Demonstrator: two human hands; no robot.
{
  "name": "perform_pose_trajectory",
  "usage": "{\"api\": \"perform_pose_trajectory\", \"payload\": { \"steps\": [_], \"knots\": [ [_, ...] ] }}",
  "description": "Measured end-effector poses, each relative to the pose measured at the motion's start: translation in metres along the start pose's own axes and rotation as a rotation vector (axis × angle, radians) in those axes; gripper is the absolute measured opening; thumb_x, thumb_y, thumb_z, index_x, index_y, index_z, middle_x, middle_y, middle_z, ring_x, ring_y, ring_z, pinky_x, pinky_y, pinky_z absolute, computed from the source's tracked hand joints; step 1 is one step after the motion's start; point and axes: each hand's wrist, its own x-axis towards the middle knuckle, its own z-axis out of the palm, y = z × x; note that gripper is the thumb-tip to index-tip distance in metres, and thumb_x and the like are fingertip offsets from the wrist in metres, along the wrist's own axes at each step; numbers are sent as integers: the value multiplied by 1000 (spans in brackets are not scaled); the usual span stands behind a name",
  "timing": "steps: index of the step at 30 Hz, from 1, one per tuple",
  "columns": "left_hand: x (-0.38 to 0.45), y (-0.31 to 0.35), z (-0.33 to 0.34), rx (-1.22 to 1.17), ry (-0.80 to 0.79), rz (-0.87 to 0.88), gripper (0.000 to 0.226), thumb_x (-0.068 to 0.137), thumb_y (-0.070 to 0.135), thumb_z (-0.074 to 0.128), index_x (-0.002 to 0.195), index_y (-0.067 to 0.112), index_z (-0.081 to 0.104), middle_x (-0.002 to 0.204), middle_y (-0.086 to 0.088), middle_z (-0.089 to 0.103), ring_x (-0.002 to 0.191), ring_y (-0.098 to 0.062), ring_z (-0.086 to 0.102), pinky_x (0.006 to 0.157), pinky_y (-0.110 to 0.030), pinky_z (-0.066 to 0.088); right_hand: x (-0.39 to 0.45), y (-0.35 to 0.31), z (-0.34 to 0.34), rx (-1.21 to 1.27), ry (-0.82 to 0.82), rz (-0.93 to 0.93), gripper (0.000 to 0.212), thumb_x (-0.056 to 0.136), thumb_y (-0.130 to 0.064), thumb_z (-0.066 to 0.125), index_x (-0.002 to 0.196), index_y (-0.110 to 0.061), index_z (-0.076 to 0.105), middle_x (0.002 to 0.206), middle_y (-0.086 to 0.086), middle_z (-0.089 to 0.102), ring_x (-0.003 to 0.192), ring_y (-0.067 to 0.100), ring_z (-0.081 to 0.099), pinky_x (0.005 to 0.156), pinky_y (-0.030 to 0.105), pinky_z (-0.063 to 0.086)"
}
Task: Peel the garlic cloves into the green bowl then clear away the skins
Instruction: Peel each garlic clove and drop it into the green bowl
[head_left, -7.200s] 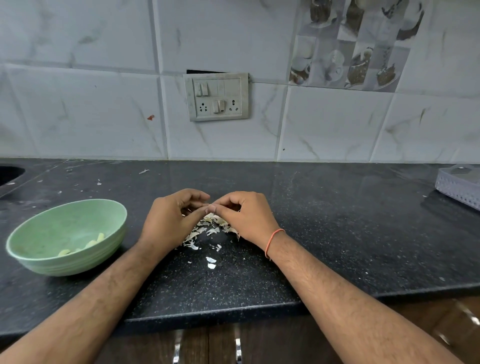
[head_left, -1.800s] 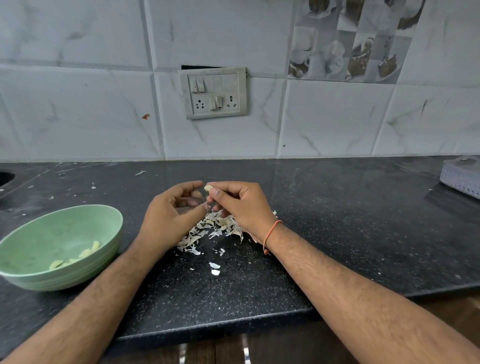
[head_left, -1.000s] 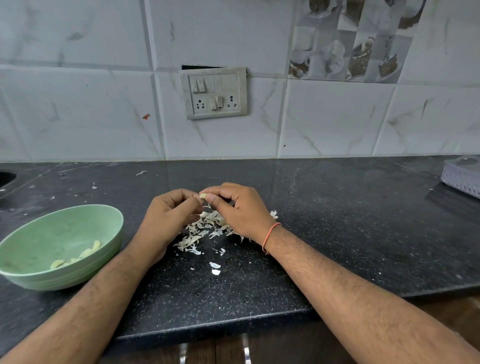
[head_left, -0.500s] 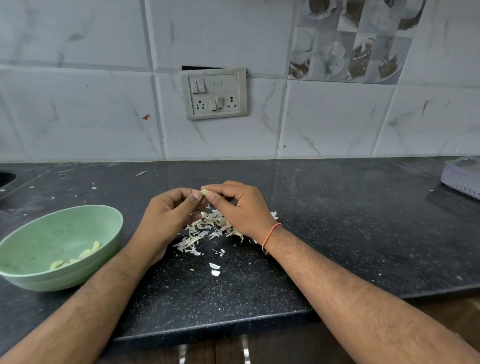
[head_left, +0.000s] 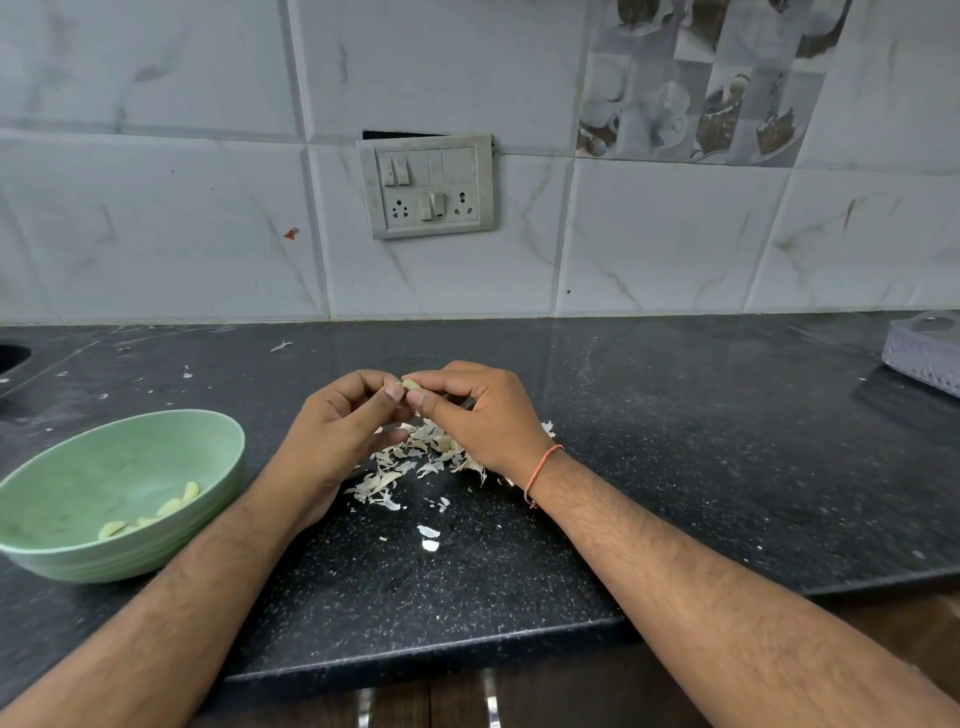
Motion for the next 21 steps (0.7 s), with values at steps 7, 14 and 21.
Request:
{"api": "perform_pose_trajectory", "payload": {
  "steps": [7, 14, 21],
  "knots": [
    [1, 1, 2, 41, 22, 4, 11, 108, 10, 57, 102, 7, 66, 95, -7, 72, 92, -13, 72, 86, -33, 62, 0, -1, 2, -17, -4, -24, 20, 98, -25, 77, 117, -24, 83, 94, -7, 77, 88, 15, 71, 83, 44, 59],
    [-2, 4, 6, 101, 95, -30, 18, 106, 15, 57, 93, 14, 70, 91, -6, 74, 88, -13, 72, 70, -24, 59, 0, -3, 3, -7, 7, -15, 20, 97, -26, 79, 116, -25, 83, 94, -7, 77, 86, 14, 70, 81, 35, 59],
    [-1, 2, 6, 98, 121, -22, 17, 104, 10, 64, 102, 6, 80, 94, -9, 79, 92, -14, 74, 81, -30, 64, 0, -6, 0, -10, 13, -13, 22, 96, -24, 80, 117, -23, 83, 91, -5, 73, 79, 13, 65, 75, 19, 51]
  ]
}}
